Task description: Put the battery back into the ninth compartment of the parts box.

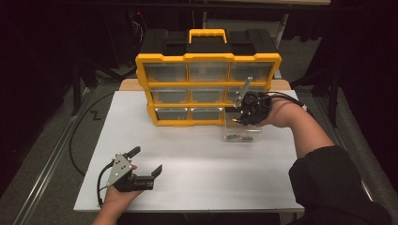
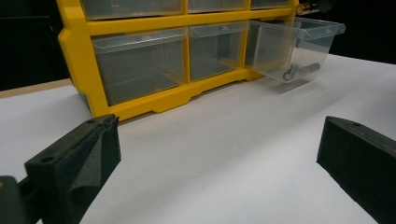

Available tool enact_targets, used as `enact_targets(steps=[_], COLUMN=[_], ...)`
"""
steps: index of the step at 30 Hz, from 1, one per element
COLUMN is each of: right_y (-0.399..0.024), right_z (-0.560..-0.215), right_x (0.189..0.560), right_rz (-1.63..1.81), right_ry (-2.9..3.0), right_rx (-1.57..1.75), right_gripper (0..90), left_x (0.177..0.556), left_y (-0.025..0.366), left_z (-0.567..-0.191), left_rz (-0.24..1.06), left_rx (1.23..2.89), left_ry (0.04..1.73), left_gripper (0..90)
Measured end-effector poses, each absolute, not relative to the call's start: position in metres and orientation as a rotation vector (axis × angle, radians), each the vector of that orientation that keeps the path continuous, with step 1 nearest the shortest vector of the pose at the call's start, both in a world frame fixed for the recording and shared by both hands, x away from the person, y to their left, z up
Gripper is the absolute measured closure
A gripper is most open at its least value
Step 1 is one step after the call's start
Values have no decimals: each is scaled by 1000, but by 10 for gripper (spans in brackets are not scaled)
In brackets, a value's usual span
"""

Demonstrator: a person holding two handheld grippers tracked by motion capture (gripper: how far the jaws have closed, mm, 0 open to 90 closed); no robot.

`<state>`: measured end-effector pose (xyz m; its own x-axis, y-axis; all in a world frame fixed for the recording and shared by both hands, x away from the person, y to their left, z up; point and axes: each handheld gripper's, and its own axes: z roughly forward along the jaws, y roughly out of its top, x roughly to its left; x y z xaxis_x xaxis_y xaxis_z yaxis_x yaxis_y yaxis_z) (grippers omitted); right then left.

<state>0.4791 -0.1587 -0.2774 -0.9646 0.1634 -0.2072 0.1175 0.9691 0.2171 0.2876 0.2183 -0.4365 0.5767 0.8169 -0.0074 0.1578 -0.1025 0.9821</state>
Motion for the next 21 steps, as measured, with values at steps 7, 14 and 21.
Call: enact_targets(steps=[7, 14, 21], right_y=[-156, -155, -158], right_z=[-276, -278, -278], right_x=[483, 485, 477], right_rz=[311, 313, 292], right_ry=[2884, 2898, 2915], right_rx=[213, 235, 261], right_gripper=[786, 723, 587], left_x=[288, 288, 288], left_y=[219, 220, 219], left_z=[-436, -437, -436], left_rz=[682, 683, 683], left_rx=[1603, 1602, 1602], left_ry=[836, 836, 834], left_gripper=[1, 1, 1])
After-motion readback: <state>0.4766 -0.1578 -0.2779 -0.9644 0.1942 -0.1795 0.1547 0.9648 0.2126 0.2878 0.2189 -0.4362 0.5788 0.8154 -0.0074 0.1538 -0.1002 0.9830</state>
